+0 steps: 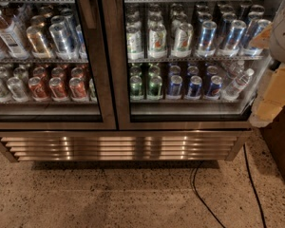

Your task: Open left fridge door

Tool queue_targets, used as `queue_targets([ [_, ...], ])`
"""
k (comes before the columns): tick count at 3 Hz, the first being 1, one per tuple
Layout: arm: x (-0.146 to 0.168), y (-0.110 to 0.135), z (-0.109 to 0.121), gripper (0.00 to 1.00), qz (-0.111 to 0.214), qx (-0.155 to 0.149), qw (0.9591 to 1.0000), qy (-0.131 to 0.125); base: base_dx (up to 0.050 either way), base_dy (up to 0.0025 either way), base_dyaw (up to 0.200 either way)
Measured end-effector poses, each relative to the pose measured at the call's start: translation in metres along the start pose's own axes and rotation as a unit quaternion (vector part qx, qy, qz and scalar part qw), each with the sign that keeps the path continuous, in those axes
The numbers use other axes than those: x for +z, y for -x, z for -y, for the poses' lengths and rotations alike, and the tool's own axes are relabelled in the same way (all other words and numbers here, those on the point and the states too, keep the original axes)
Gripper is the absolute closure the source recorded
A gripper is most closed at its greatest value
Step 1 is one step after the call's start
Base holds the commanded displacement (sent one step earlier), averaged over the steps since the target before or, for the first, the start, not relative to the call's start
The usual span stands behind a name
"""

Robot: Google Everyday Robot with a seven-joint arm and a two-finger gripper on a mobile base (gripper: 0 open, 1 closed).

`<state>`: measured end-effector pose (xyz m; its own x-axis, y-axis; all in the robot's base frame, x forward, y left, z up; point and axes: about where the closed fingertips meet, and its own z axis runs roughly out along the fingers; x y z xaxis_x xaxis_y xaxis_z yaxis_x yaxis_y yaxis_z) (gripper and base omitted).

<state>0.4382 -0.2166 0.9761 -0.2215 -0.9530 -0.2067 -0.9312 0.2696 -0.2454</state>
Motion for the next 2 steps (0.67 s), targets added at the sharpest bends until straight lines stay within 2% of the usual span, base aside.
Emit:
queue_targets([
  [1, 0.000, 0.000, 0.000, 0.00, 0.000, 0.000, 1.0000, 0.000, 0.000, 0.00000, 0.000],
  [2, 0.022, 0.010, 0.003, 0.00, 0.016, 0.004, 0.9993, 0.033, 0.000, 0.00000, 0.000],
])
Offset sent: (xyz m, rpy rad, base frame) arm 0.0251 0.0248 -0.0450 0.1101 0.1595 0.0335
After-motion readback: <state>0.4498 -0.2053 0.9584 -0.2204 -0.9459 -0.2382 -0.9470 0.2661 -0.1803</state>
